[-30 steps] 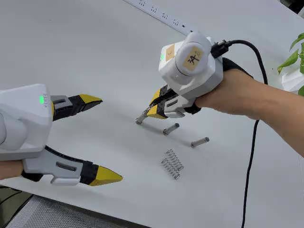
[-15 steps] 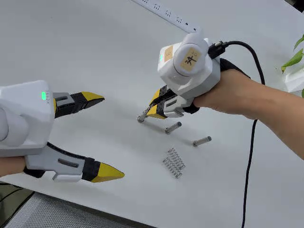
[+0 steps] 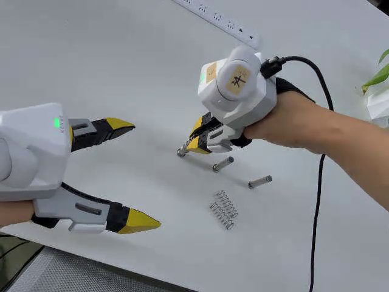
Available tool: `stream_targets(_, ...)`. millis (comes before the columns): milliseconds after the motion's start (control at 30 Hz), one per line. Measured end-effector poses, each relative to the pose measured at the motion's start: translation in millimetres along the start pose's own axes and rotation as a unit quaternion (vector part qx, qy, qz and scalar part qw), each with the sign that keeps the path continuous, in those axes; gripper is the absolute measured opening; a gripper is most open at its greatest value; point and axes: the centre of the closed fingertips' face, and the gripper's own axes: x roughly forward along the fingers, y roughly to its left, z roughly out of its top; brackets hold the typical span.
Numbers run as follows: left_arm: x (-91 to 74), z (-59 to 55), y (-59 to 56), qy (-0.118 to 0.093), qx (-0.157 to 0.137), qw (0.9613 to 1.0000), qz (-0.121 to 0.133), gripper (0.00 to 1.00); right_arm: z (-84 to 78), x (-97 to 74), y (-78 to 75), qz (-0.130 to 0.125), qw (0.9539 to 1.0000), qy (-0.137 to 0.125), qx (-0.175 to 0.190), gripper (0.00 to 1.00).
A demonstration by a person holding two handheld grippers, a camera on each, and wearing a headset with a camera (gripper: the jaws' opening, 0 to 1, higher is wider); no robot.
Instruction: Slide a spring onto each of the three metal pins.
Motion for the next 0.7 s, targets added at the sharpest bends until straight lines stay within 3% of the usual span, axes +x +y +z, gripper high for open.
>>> stream_targets(700,-0.1,-0.8,0.4,0.001,-0.001,1.0,0.001,0.92,-2.9,15.6,-4.0,0.003,1.0,0.002,0.004,0.07)
